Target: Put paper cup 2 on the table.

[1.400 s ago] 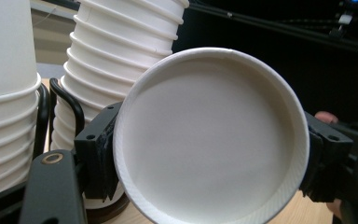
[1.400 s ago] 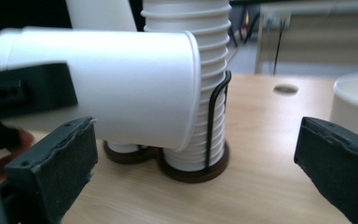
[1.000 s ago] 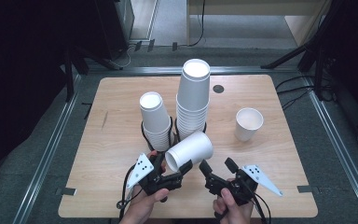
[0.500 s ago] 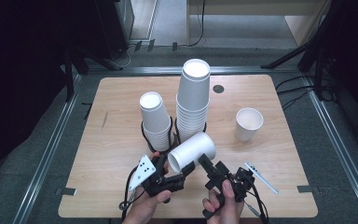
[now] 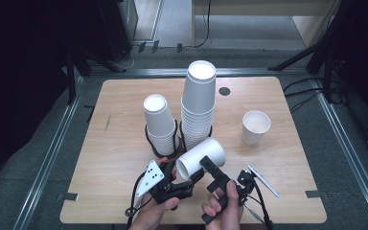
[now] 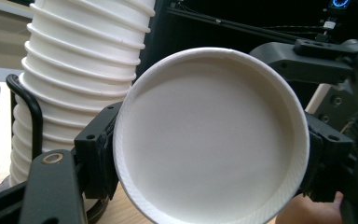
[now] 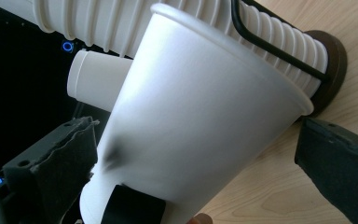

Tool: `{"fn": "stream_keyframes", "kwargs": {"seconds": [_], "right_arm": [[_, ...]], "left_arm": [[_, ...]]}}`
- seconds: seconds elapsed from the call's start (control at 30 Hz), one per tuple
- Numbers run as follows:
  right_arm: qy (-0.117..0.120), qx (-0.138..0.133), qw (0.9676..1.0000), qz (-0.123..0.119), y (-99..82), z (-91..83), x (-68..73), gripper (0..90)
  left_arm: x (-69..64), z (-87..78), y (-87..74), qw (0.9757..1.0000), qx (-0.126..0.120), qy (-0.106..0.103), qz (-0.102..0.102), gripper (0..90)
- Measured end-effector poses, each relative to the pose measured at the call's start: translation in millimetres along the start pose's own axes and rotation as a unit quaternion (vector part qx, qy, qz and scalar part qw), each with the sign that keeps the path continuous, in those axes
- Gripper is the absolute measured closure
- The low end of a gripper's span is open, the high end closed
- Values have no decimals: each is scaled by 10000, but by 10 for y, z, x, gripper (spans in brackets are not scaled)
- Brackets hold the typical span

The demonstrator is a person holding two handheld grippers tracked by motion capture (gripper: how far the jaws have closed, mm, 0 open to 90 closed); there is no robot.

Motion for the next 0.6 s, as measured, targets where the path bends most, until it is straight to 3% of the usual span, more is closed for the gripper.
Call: {"fn": "stream_keyframes", "kwargs": {"seconds": [0.27, 0.6], "right_arm": [[35, 88, 9995, 305, 6, 43, -19, 0], [173, 291, 9964, 771, -13, 140, -63, 0]], "left_arm": [[-35, 12, -25, 10000, 27, -55, 20, 228], [-70, 19, -58, 9998, 118, -160, 24, 229]]}}
Point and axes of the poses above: each handheld gripper's, and its own axes: z roughly forward along the jaws, y roughly out of its top, x roughly to its left, the point moved 3 cm from there along z, roughly forward along the jaws, and after that the axes turned 11 degrees about -x, right-handed, at the moved point
